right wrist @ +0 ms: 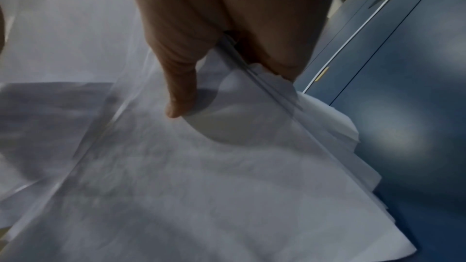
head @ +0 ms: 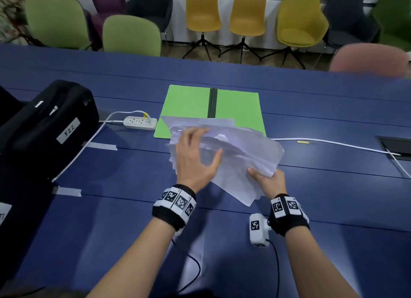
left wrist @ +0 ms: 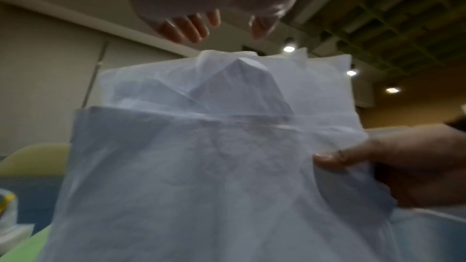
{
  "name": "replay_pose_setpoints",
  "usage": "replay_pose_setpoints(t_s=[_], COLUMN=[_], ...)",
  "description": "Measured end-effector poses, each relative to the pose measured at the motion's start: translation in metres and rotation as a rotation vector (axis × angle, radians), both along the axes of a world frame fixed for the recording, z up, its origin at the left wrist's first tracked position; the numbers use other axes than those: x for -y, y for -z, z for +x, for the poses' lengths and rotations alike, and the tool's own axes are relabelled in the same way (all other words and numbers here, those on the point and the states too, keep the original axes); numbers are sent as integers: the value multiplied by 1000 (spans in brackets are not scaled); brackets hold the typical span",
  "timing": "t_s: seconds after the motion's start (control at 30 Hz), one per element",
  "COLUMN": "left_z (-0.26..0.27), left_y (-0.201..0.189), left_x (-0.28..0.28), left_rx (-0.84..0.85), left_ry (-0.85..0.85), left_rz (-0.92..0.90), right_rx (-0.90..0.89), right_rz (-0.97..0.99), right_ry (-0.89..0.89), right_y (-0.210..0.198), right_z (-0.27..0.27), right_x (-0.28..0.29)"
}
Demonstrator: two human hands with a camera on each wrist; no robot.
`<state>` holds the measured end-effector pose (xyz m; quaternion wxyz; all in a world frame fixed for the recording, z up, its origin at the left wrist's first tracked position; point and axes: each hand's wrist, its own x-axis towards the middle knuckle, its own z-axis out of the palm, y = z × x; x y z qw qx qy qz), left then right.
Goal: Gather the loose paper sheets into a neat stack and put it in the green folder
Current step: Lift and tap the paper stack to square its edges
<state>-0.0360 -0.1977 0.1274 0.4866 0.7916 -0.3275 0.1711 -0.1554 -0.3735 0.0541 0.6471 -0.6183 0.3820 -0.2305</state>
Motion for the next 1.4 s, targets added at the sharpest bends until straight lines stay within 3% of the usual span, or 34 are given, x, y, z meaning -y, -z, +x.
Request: replay_pose_setpoints(t_s=[0.1, 0.23, 0.3, 0.4, 0.47, 0.67, 0.8, 0.9, 1.03, 1.17, 1.3, 1.4], left_z=[10, 25, 38, 64, 76, 85, 96, 98, 97, 80, 68, 62], left_y=[8, 8, 12, 32, 46, 57, 66, 68, 60, 43, 39, 45], left_x=[7, 8, -2, -23, -36, -56, -75, -83, -86, -80, -69, -67], left_rx=[-45, -24, -154, -485, -624, -899, -923, -890, -952, -1045, -875, -872], left_ry=[131, 130, 22, -225, -281, 24, 189, 135, 250, 285, 199, 200], left_rz=[120, 150, 59, -123, -108, -156, 128, 305, 77, -24, -58, -103], right_rx=[-4, -4, -2, -12, -28, -32, -13, 25, 69, 86, 143, 196], right_rz=[10, 8, 2, -12, -25, -94, -139, -163, -173, -158, -130, -36], right_ry=[-24, -51, -58, -52, -62, -51, -49, -105, -179, -128, -44, 7], right_y=[0, 0, 1, 0, 0, -5, -24, -44, -58, -55, -52, -44], right_z=[-3, -9, -10, -9, -8, -5, -10, -17, -24, -25, -17, -18], right_x=[-1, -1, -1, 1, 2, 2, 10, 17, 26, 26, 16, 4])
